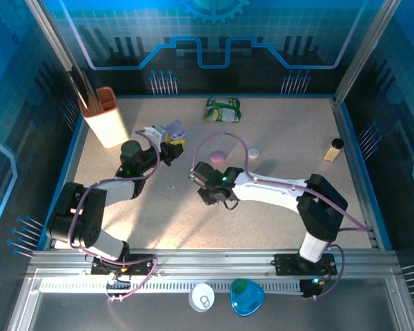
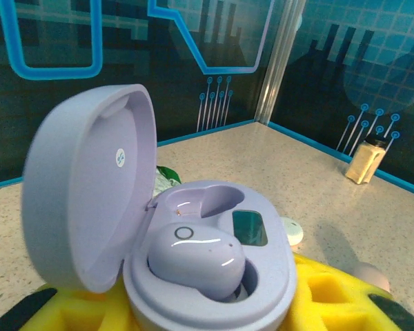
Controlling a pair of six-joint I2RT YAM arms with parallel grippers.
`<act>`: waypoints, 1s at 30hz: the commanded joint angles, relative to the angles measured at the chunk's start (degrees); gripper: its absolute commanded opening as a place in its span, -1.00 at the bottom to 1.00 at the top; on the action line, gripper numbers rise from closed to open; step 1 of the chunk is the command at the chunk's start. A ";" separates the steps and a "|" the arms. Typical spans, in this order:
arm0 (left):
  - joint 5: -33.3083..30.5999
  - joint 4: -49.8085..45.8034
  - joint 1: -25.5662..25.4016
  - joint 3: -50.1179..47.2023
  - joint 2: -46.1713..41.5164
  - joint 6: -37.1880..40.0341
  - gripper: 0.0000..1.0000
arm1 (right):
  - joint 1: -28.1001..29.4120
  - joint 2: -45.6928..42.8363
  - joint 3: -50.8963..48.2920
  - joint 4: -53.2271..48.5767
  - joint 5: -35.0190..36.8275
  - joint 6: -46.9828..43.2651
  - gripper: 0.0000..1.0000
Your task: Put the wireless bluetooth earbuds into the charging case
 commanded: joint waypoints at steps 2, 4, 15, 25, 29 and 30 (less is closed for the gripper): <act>0.02 1.00 1.05 -0.59 -0.01 0.95 -0.44 | 2.83 6.61 5.31 -10.79 10.54 0.04 -0.16; 0.30 1.08 1.10 -0.50 0.18 0.75 -0.44 | 3.70 9.38 7.66 -13.59 10.59 -0.07 -0.21; 0.47 1.45 1.22 -0.50 0.58 0.37 -0.44 | 5.71 16.79 12.75 -18.56 11.18 -0.64 -0.36; 0.80 1.43 1.24 -0.59 0.60 0.24 -0.43 | 5.62 18.84 12.82 -19.66 12.16 -0.77 -0.43; 1.00 1.52 1.24 -0.59 0.61 0.02 -0.43 | 5.32 19.25 12.65 -19.60 12.35 -0.87 -0.47; 1.08 1.52 1.24 -0.59 0.60 -0.07 -0.44 | 5.12 19.21 12.34 -19.37 12.31 -0.82 -0.48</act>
